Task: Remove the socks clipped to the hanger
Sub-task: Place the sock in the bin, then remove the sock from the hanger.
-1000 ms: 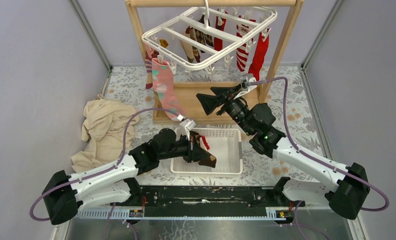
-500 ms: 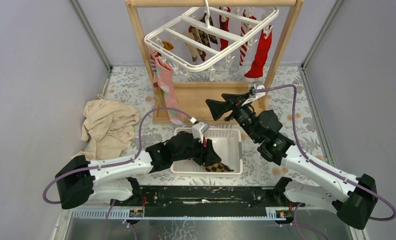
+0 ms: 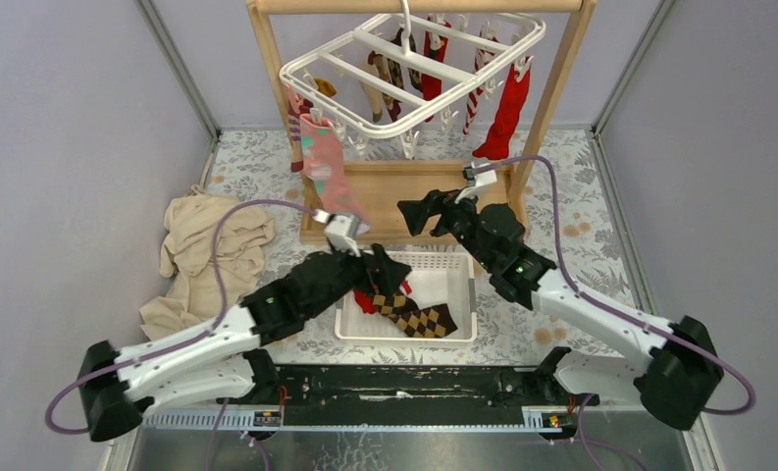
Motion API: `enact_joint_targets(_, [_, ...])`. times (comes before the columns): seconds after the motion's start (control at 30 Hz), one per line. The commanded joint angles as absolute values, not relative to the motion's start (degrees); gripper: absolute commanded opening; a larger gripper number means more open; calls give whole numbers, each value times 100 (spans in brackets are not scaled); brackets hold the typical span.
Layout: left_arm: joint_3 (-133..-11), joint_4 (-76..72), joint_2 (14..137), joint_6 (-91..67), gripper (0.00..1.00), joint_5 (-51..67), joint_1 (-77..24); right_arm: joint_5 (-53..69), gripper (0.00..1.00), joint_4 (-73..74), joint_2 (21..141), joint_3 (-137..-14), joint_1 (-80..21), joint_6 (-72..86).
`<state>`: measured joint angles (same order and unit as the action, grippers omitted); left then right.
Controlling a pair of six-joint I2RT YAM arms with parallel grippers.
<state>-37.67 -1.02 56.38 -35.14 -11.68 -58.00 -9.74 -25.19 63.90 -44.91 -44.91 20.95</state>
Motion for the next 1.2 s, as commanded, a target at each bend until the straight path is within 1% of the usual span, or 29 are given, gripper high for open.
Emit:
enact_joint_targets(0.0, [-3421, 761, 4531, -3905, 99, -2651, -5766, -376, 91, -3236, 6933, -4856, -4385, 2065])
enact_joint_targets(0.17, [-3185, 1431, 3562, -4224, 98, -3261, -5767, 283, 88, -4195, 7941, -5214, -4387, 1817])
enact_joint_targets(0.33, [-3154, 1889, 3010, -4359, 98, -3591, -5768, 500, 87, -4836, 9090, -5878, -4377, 1493])
enact_joint_targets(0.5, [-3136, 2067, 2874, -4377, 98, -3630, -5766, 864, 87, -5079, 10135, -6734, -4279, 1346])
enact_joint_targets(0.7, [-3098, 2109, 2775, -4339, 98, -3597, -5766, 1924, 87, -5329, 11072, -7537, -4114, 1869])
enact_joint_targets(0.8, [-3094, 2122, 2742, -4312, 98, -3612, -5766, 2181, 84, -5258, 11355, -7785, -4126, 2059])
enact_joint_targets(0.83, [-3098, 2126, 2728, -4307, 98, -3612, -5766, 2233, 81, -5237, 11422, -7828, -4132, 2122])
enact_joint_targets(0.87, [-3101, 2138, 2716, -4299, 98, -3612, -5766, 2282, 76, -5212, 11498, -7845, -4131, 2165])
enact_joint_targets(0.93, [-3103, 2152, 2702, -4298, 98, -3620, -5766, 2452, 59, -5214, 11539, -7799, -4140, 2268])
enact_joint_targets(1.03, [-3089, 2188, 2660, -4298, 98, -3655, -5766, 2652, 37, -5357, 11353, -7470, -4140, 2439])
enact_joint_targets(1.1, [-3072, 2184, 2646, -4298, 98, -3673, -5766, 2680, 28, -5469, 11103, -7153, -4145, 2502])
enact_joint_targets(1.17, [-3074, 2161, 2658, -4291, 98, -3680, -5766, 2699, 22, -5514, 10799, -6856, -4140, 2524])
